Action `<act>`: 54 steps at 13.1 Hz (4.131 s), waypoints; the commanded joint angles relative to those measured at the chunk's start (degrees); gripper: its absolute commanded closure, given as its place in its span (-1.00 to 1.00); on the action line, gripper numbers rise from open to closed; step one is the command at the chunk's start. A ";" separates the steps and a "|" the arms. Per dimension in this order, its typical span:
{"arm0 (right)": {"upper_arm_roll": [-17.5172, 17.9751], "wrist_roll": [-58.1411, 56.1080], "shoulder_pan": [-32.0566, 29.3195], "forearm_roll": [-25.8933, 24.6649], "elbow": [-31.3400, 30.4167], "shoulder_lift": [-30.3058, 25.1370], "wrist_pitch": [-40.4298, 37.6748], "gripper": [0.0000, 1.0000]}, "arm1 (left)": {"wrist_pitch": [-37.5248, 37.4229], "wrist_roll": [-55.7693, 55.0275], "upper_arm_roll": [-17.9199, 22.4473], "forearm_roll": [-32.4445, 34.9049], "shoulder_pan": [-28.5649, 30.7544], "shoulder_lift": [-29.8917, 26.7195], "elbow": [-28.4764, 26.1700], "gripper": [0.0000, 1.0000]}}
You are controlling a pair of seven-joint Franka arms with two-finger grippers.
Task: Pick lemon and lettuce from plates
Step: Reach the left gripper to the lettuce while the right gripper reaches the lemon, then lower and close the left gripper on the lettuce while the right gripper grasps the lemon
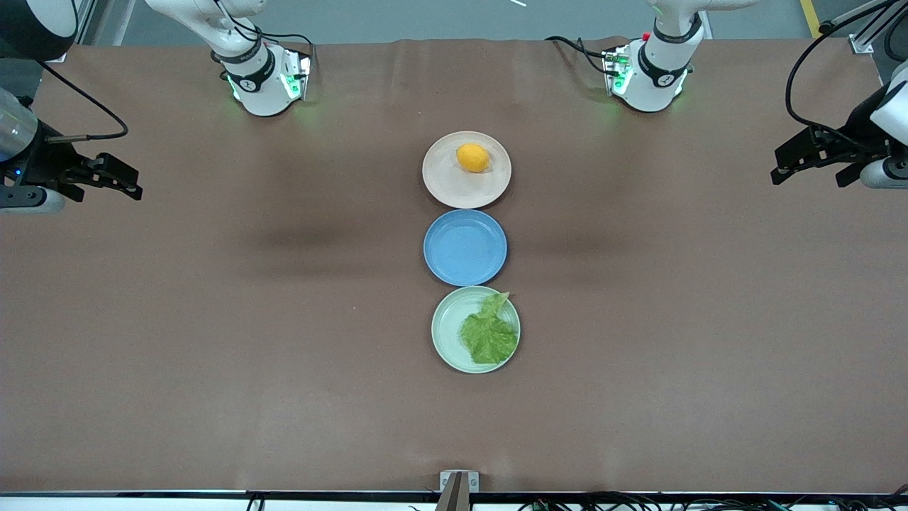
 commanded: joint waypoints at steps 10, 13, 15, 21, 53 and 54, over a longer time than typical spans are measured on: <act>1.10 19.42 5.63 2.44 5.36 14.90 -1.88 -1.00 | 9.65 -26.28 -3.29 -4.77 -15.08 17.68 0.16 -1.00; 1.10 36.02 12.30 5.96 1.48 12.70 -0.91 -1.00 | 17.04 -33.76 -3.38 -4.77 -19.30 22.43 -0.36 -1.00; 1.19 54.10 18.45 6.22 1.12 12.69 -0.04 -1.00 | 19.86 -38.24 -3.38 -4.34 -21.68 25.42 -0.36 -1.00; 1.10 89.29 32.96 7.72 -3.17 14.09 8.83 -0.99 | 41.11 -48.62 -3.38 -4.51 -24.94 34.74 -0.19 -1.00; 0.92 149.37 66.12 7.37 -11.53 33.96 49.36 -1.00 | 61.89 -62.61 -3.03 -3.98 -28.81 50.84 7.63 0.98; 0.92 149.37 66.12 6.93 -11.36 34.40 49.62 -0.99 | 61.89 -62.61 -3.03 -3.98 -28.81 50.14 7.63 0.98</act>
